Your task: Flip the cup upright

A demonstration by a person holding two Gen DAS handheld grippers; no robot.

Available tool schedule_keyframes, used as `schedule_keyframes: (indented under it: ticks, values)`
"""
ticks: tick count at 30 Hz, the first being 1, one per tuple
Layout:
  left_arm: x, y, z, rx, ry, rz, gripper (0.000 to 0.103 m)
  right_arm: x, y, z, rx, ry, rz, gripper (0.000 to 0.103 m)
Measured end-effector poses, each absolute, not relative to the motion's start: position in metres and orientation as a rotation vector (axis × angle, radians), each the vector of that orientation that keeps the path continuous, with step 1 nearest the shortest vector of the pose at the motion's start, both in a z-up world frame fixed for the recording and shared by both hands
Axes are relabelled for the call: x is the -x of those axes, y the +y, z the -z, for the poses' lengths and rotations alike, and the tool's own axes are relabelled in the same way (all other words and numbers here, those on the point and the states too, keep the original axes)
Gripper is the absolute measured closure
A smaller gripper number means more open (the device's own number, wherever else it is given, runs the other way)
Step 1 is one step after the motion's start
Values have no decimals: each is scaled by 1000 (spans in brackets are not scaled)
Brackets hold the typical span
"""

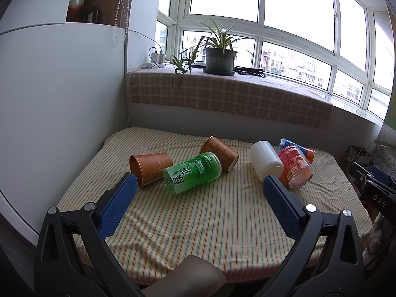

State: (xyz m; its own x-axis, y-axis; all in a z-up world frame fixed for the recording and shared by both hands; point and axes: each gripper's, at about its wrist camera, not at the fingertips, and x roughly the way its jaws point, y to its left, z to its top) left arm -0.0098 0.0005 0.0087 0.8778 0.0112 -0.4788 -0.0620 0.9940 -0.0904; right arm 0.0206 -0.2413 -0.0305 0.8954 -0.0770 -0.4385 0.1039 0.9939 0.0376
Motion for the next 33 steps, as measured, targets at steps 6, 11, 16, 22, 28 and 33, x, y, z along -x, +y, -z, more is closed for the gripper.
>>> schedule_keyframes:
  ticks: [6,11,16,22,28,33]
  values:
    - [2,2,-6,100,498,-40,0,-23,-241,31,-60,454,94,24]
    - [1,2,-6,100,498,-40,0,-24,-240,31,-59,457,96,24]
    - [1,3,-6,100,497,-39,0,-25,-241,32,-59,458,94,24]
    - [0,3,-7,101,494,-39,0,-27,-242,33,-57,462,91,24]
    - [-1,4,-8,100,494,-39,0,-27,-242,33,-57,463,90,24]
    - [-2,4,-9,99,493,-38,0,-29,-244,34,-59,467,88,24]
